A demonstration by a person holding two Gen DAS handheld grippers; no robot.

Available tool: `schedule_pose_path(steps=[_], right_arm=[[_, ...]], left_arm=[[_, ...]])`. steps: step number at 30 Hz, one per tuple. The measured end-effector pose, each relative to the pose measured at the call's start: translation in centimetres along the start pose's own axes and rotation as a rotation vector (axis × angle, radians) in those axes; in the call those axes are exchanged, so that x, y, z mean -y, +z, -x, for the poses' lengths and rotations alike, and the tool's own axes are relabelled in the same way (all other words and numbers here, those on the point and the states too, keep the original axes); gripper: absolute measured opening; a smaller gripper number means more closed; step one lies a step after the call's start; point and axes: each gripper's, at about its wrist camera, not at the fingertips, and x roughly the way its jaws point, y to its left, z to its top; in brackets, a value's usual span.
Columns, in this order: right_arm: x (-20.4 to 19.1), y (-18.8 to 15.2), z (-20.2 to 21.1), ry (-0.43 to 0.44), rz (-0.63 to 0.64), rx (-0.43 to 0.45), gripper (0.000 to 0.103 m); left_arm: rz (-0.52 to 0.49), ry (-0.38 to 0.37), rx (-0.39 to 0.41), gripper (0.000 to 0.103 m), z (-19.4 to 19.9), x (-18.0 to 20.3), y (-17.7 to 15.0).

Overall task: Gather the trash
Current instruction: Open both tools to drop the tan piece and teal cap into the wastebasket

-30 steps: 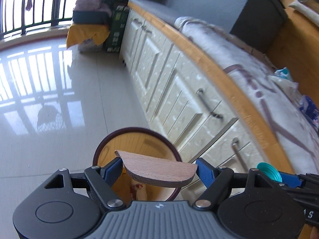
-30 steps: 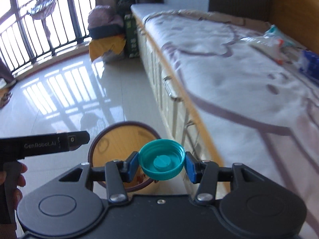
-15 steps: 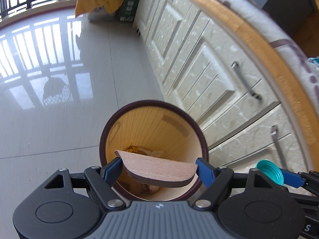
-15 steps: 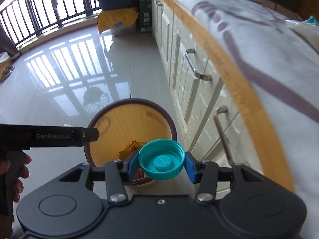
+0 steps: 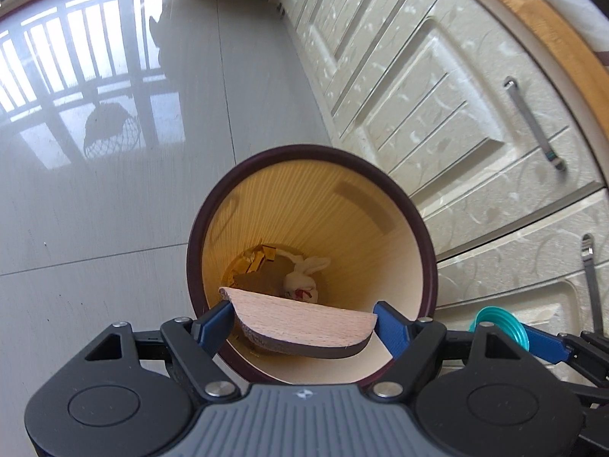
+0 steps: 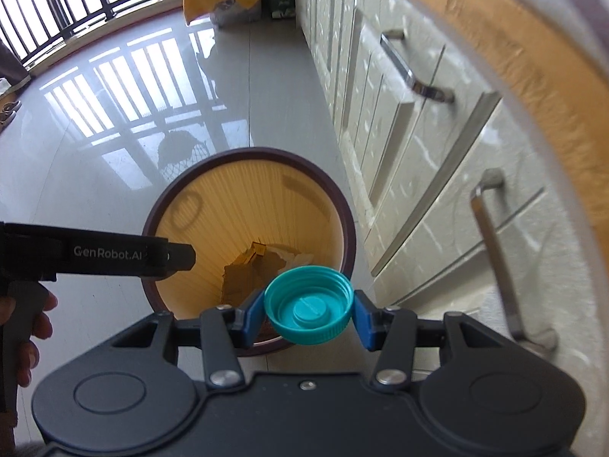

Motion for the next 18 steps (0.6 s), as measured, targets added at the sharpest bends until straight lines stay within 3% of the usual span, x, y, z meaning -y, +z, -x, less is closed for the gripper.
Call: schedule_pose_path(steps=[10, 15, 18], right_arm=[[-0.2, 0.8, -2.9, 0.022, -0.017, -0.037, 0.050], [-0.2, 1.0, -3.5, 0.049, -0.024, -0.028, 0.050], [-0.2, 1.3, -3.5, 0.075, -0.040, -0.010, 0.050]], left_arm=[[0.034, 0.008, -0.039, 0.080, -2.4, -0.6, 0.7], [0.059, 0.005, -0.013, 0.080, -2.8, -1.0, 1.8], [0.089, -0.037, 0.020, 0.080, -2.9, -1.2, 2.6]])
